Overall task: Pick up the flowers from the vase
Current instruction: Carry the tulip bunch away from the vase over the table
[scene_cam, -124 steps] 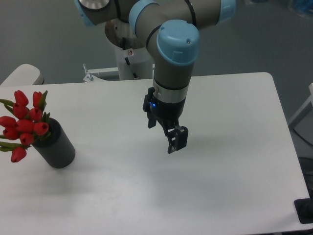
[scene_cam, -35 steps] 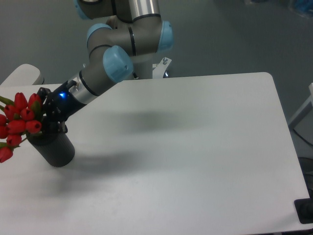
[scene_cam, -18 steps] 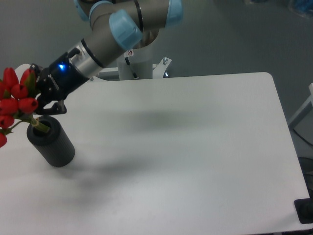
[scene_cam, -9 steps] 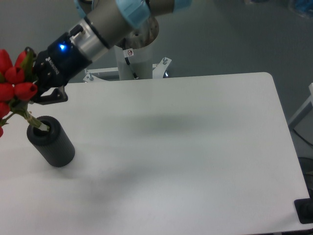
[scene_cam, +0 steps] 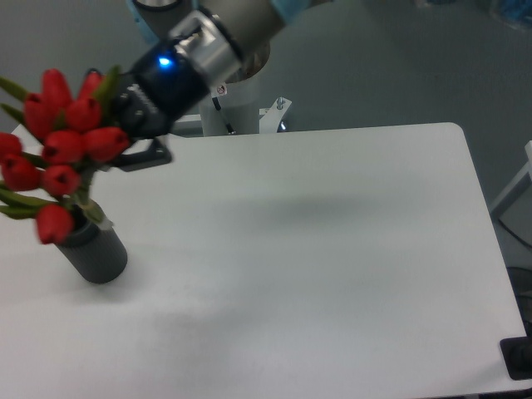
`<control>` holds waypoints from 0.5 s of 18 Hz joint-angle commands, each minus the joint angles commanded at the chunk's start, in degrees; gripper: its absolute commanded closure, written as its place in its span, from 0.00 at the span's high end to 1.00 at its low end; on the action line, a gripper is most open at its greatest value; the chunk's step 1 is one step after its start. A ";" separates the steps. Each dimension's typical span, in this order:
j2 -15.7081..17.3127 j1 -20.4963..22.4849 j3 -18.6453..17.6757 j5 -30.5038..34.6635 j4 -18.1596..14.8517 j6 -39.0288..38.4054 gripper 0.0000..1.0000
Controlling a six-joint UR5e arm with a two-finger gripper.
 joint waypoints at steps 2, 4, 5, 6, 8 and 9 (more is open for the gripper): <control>-1.67 2.20 0.00 0.00 0.00 4.30 0.30; -4.05 4.40 0.00 0.09 0.00 9.40 0.29; -5.18 5.54 0.09 0.09 0.00 11.85 0.29; -6.33 6.42 0.00 0.09 0.00 14.23 0.29; -7.82 7.04 0.26 0.26 -0.09 17.14 0.29; -8.70 7.65 0.35 0.27 0.00 18.28 0.29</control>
